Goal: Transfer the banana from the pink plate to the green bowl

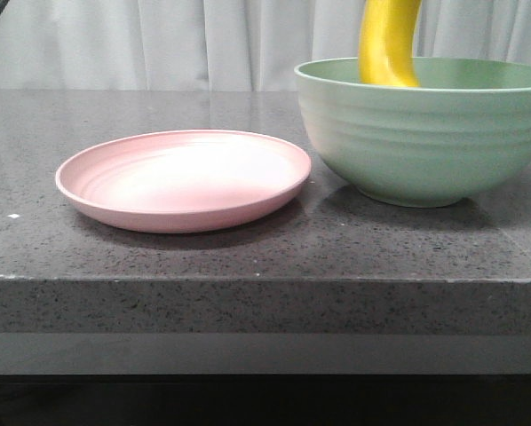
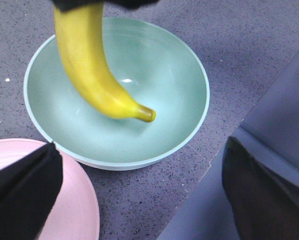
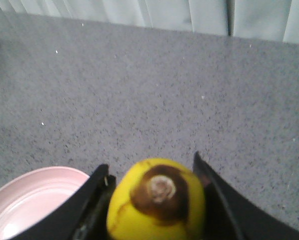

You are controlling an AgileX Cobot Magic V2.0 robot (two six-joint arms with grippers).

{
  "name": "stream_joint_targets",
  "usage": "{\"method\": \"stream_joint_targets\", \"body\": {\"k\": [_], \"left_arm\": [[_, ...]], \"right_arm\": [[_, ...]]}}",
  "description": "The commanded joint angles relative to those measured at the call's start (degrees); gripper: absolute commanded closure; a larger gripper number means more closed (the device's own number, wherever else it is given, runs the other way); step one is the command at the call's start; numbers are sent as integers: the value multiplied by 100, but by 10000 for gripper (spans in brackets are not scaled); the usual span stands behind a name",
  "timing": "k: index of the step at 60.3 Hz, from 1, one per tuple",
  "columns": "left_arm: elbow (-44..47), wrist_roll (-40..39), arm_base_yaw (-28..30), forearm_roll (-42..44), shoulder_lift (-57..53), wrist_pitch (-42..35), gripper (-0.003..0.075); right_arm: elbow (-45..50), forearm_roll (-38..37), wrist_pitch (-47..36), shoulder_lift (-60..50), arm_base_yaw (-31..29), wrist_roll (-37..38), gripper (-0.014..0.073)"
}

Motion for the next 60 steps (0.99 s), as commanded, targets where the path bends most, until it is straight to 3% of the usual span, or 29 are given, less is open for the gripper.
{"method": "stream_joint_targets", "body": {"k": [1, 17, 26, 40, 46, 52, 57, 60], "left_arm": [[-180, 8, -55, -34, -175, -355, 101], [-180, 8, -55, -34, -175, -355, 101], [-180, 8, -55, -34, -175, -355, 101], [-180, 8, -55, -34, -175, -355, 101], [-180, 8, -55, -34, -175, -355, 101], [-180, 8, -55, -34, -175, -355, 104], [-180, 8, -55, -34, -175, -355, 150], [-180, 8, -55, -34, -175, -355, 200]], "right_arm": [[-222, 149, -70, 10, -13, -64, 512], [-222, 149, -24, 137, -13, -64, 219], [-222, 149, -18, 137, -13, -64, 169], [-222, 149, 126, 36, -13, -64, 172], [-222, 149, 274, -194, -13, -54, 230], [-222, 149, 297, -499, -13, -39, 431], [-222, 149, 313, -715, -13, 20, 630], [-222, 142, 347, -822, -13, 98, 659]]}}
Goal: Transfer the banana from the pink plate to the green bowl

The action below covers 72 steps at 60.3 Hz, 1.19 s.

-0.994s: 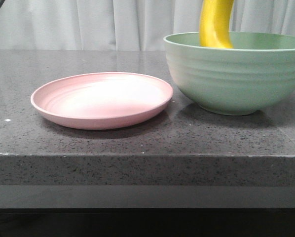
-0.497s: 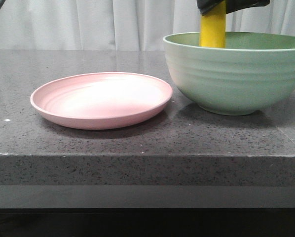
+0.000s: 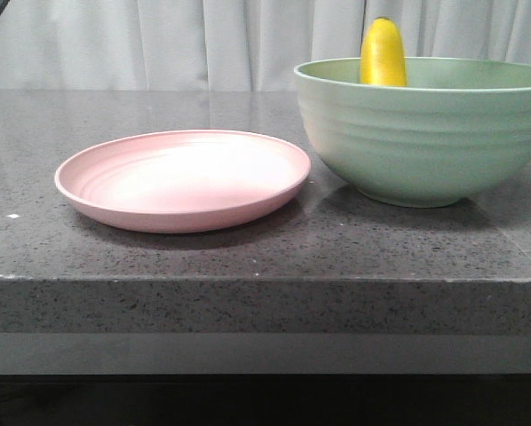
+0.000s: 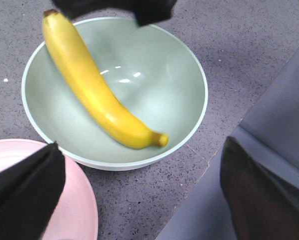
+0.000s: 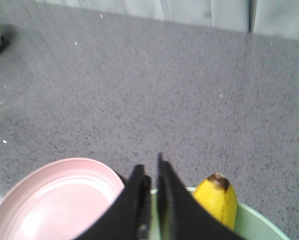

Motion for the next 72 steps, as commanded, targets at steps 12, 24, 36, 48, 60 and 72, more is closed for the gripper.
{"method": "stream_joint_targets", "body": {"k": [12, 24, 36, 48, 60, 72], "left_arm": [[-180, 8, -45, -18, -175, -371, 544], [-180, -62, 149, 440, -175, -698, 741], [-168, -247, 1233, 534, -261, -843, 741], [313, -247, 2536, 580, -890, -1014, 741], [1672, -247, 3355, 650, -2068, -1413, 741], [3285, -247, 3459, 673, -3692, -1880, 741]], "right_arm": [[-268, -631, 410, -661, -13, 1451, 646], [-272, -3054, 1154, -922, -13, 3966, 646], [-226, -4960, 1536, -1224, -13, 5095, 655], [335, -5889, 408, -2175, -13, 5524, 655], [1504, -5886, -768, -3266, -13, 5524, 655], [2756, -5495, -1459, -4366, -13, 5524, 655]]}}
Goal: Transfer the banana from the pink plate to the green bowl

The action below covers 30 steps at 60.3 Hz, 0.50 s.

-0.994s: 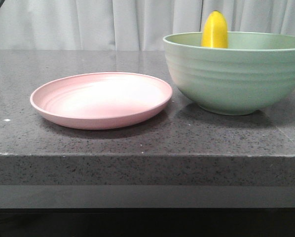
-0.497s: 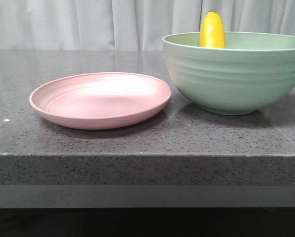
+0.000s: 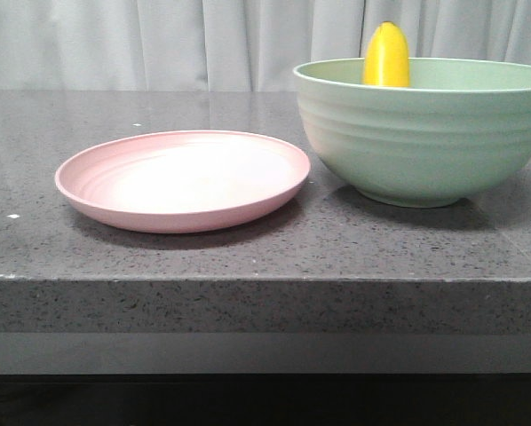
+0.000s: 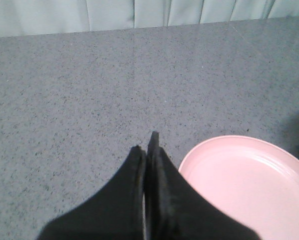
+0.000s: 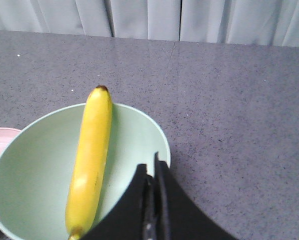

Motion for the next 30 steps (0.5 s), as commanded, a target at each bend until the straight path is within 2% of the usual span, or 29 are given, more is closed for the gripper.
{"method": "stream_joint_targets", "body": {"k": [1, 6, 18, 30], "left_arm": [[475, -58, 19, 1, -831, -639, 741], [1034, -58, 19, 74, -1531, -628, 741], [2164, -58, 19, -162, -2939, -628, 741], [2697, -58, 19, -162, -3895, -628, 741]], "right_arm": [[376, 229, -835, -500, -13, -9, 655], [906, 450, -1021, -1041, -13, -9, 655], [2031, 457, -1140, -2264, -13, -9, 655], [2537, 462, -1171, -3115, -13, -9, 655]]}}
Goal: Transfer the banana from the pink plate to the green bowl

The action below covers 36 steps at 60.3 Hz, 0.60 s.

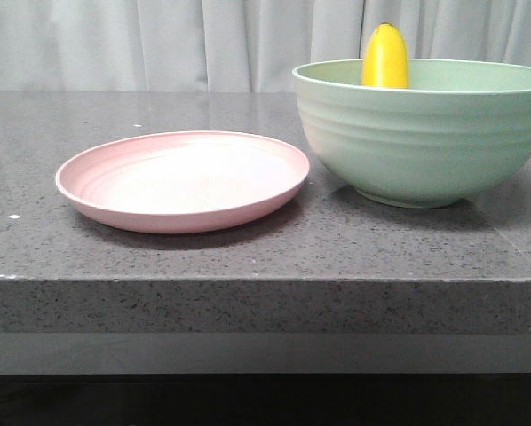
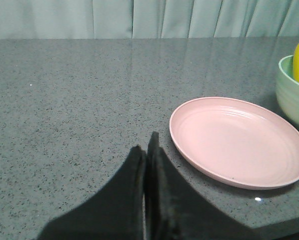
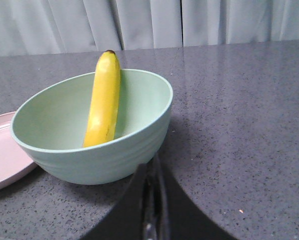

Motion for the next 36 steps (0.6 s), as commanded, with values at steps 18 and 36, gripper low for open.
{"method": "stream_joint_targets", "body": {"k": [18, 36], "left_arm": [[22, -58, 10, -72, -391, -487, 741], [22, -58, 10, -72, -391, -487, 741]], "right_arm": [[-83, 26, -536, -284, -13, -20, 655], [-83, 26, -536, -284, -13, -20, 655]]}}
